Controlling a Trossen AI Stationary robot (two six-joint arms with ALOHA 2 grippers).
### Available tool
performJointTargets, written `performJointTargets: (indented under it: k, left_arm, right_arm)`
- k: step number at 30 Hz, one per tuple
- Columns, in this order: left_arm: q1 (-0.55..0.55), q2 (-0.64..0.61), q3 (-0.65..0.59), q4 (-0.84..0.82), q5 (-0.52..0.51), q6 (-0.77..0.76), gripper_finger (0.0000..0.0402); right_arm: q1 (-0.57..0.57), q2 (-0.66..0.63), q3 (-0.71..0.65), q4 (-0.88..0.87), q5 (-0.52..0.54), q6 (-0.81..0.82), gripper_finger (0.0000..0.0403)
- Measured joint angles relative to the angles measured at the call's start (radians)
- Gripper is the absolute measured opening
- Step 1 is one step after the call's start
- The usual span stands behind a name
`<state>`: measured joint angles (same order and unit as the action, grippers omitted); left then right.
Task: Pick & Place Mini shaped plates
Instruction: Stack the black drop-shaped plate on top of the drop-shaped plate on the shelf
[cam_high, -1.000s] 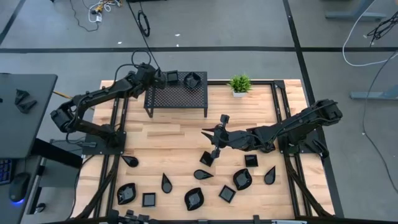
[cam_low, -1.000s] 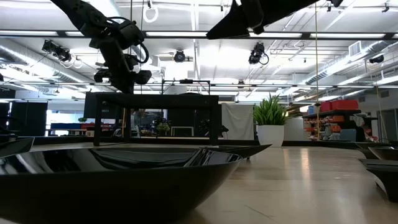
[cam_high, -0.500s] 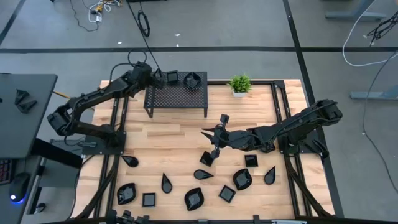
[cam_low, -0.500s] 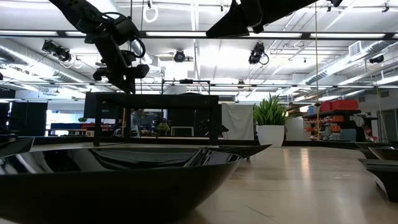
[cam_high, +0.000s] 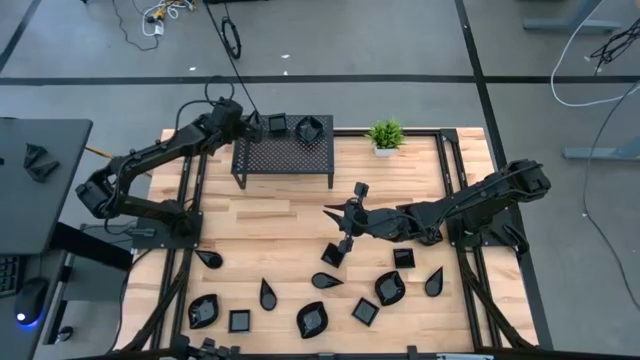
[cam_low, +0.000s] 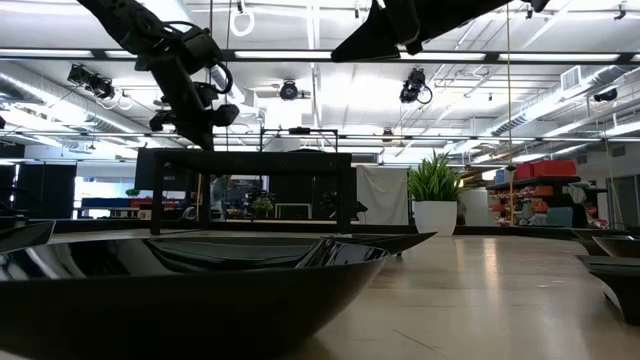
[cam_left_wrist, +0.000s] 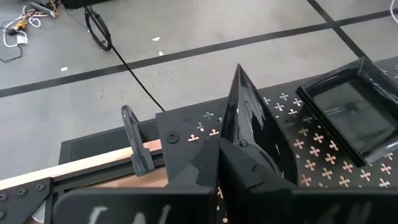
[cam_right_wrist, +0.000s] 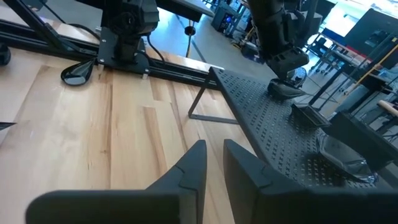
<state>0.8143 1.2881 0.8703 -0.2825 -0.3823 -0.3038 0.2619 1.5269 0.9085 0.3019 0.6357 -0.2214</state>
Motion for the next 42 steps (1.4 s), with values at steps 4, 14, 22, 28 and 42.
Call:
performJointTargets:
  k: [4, 14, 22, 28, 42]
  left_arm:
    - [0.001, 0.007, 0.0, 0.003, 0.046, 0.0, 0.0005]
    - [-0.005, -0.011, 0.0, 0.001, 0.05, 0.002, 0.0008]
    - [-0.004, -0.032, 0.0, -0.006, 0.065, 0.003, 0.0007]
    - [-0.004, -0.031, 0.0, -0.02, 0.065, 0.002, 0.0008]
    - [-0.004, -0.018, 0.0, -0.032, 0.08, 0.001, 0.0008]
  right_arm:
    - [0.0, 0.0, 0.0, 0.004, 0.0, 0.0, 0.0056]
    - [0.001, 0.0, 0.0, 0.005, 0.0, 0.028, 0.0056]
    - [-0.001, 0.0, 0.0, 0.005, 0.0, 0.026, 0.0056]
    - [-0.001, 0.0, 0.0, 0.005, 0.0, 0.026, 0.0056]
    - [0.0, 0.0, 0.0, 0.005, 0.0, 0.026, 0.0056]
